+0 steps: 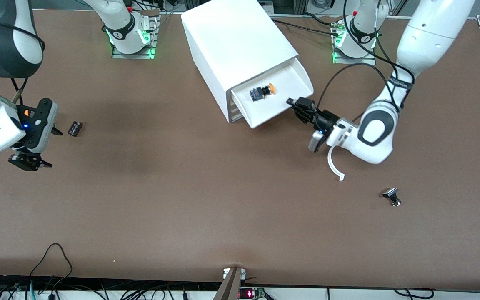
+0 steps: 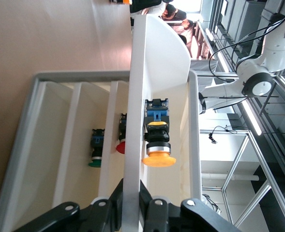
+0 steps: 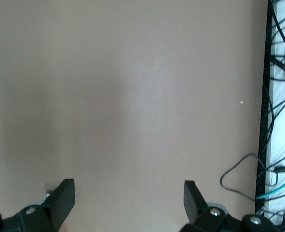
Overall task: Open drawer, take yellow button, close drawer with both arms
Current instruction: 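Release the drawer handle and draw the left gripper back, then reach the right gripper into the open drawer toward the yellow button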
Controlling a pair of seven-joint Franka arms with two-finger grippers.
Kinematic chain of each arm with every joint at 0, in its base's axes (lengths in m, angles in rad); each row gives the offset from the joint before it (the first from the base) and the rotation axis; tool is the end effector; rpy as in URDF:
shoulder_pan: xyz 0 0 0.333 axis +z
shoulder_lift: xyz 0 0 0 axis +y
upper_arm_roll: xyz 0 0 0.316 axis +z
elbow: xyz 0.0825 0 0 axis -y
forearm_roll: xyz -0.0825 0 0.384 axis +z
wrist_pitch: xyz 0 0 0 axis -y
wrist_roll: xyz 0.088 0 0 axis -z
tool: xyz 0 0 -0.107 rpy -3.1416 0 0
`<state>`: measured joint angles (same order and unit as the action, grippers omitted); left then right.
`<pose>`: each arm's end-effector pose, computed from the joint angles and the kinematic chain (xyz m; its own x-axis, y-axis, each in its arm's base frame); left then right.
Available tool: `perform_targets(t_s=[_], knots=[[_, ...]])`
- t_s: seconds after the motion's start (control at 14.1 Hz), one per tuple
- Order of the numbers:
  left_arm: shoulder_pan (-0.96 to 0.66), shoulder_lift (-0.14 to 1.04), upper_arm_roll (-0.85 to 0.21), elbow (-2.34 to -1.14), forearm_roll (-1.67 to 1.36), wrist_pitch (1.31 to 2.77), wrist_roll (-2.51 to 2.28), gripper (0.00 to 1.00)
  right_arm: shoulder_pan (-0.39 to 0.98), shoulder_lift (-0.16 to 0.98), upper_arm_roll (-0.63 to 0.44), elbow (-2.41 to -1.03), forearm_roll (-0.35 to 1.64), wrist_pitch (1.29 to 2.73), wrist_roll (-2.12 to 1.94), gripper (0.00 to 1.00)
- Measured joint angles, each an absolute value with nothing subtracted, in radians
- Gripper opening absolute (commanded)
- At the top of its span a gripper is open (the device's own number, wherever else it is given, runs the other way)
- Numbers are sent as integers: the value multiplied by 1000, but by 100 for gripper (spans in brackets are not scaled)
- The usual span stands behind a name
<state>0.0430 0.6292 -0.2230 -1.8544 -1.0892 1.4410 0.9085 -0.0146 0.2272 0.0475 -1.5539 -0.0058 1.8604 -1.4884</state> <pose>0.5343 -0.1959 0.2165 0.8282 -0.5604 -0.0097 -0.0300 -0.0615 0.9977 0.6402 0.0178 0.5233 0.0492 0.9987 0.0115 0.9956 -0.0500 0.0788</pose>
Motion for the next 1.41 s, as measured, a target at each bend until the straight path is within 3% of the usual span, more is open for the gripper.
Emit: perform_targets(t_s=[0.14, 0.21, 0.42, 0.71, 1.41], knots=[[53, 673, -223, -1797, -1079, 1412, 884, 0, -39, 235, 47, -1554, 6, 1874, -1488, 100], [52, 679, -224, -1786, -1079, 1406, 863, 99, -44, 240, 47, -1554, 15, 1888, -1488, 100], [53, 678, -224, -1735, -1075, 1405, 812, 100, -36, 252, 56, -1554, 27, 1947, -1488, 100], [63, 675, -223, -1576, -954, 1364, 620, 100, -22, 287, 64, -1555, 124, 2108, -1488, 100], [135, 660, -222, -1165, -447, 1205, 341, 100, 116, 293, 69, -1509, 122, 2044, -1419, 99]])
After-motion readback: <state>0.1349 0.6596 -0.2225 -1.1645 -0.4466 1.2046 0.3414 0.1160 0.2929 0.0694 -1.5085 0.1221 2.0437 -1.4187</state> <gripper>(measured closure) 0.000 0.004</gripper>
